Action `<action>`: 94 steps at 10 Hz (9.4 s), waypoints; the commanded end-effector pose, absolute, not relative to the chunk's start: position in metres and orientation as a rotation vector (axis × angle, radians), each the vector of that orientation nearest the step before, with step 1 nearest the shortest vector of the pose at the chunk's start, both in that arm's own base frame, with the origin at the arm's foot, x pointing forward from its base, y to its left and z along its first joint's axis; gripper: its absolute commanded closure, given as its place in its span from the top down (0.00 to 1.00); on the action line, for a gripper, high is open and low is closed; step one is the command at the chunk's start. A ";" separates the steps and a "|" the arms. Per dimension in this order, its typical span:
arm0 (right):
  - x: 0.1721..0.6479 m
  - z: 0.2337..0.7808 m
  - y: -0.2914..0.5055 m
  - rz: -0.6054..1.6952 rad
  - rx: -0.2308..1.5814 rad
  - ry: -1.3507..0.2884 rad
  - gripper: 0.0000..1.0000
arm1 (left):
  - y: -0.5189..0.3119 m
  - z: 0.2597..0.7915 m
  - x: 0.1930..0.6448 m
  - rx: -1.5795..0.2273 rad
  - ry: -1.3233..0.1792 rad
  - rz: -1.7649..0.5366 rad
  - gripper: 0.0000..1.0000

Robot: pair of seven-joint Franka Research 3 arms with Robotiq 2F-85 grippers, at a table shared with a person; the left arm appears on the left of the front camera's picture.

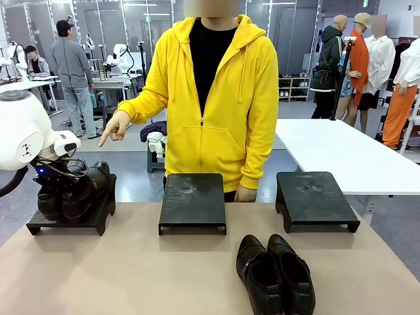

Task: Place the shoes on the stand as instructed by the person.
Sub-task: Pick up one pair of Shoes and place it on the Shoes Stand indicated by the person, then pick up another pair of Shoes and place it on the Shoes Stand indicated by the person.

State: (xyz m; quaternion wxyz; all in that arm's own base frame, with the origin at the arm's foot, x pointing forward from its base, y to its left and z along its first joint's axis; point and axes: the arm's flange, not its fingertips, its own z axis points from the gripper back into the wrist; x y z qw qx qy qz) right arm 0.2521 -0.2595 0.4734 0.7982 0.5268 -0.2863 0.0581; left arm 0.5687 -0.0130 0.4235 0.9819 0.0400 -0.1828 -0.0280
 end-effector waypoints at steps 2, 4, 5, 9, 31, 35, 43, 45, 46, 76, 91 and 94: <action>0.252 0.475 -0.261 0.139 1.137 -0.623 1.00 | -0.009 0.419 0.573 0.060 -0.435 -0.026 0.07; 0.252 0.475 -0.261 0.139 1.137 -0.623 1.00 | -0.009 0.415 0.572 0.068 -0.422 -0.023 0.30; 0.252 0.475 -0.261 0.139 1.137 -0.623 1.00 | -0.009 0.416 0.571 0.072 -0.424 -0.023 0.44; 0.252 0.475 -0.261 0.139 1.137 -0.623 1.00 | -0.008 0.425 0.568 0.086 -0.438 -0.028 1.00; 0.252 0.475 -0.261 0.139 1.137 -0.623 1.00 | 0.013 0.487 0.560 -0.092 -0.290 0.004 1.00; 0.252 0.475 -0.261 0.139 1.137 -0.623 1.00 | 0.052 0.551 0.494 -0.333 -0.236 0.031 1.00; 0.252 0.475 -0.261 0.139 1.137 -0.623 1.00 | 0.211 0.519 0.329 -0.963 -0.329 0.064 1.00; 0.252 0.475 -0.261 0.139 1.137 -0.623 1.00 | 0.240 0.496 0.295 -1.122 -0.355 0.033 1.00; 0.252 0.475 -0.261 0.139 1.137 -0.623 1.00 | 0.250 0.486 0.280 -1.219 -0.322 -0.019 1.00; 0.281 0.592 -0.124 0.284 0.797 -0.323 1.00 | 0.255 0.444 0.259 -1.373 -0.314 0.019 1.00; 0.320 0.477 0.164 0.226 0.121 -0.244 1.00 | 0.255 0.444 0.259 -1.373 -0.314 0.019 1.00; 0.329 0.439 0.179 0.231 0.077 -0.222 1.00 | 0.255 0.444 0.259 -1.373 -0.314 0.019 1.00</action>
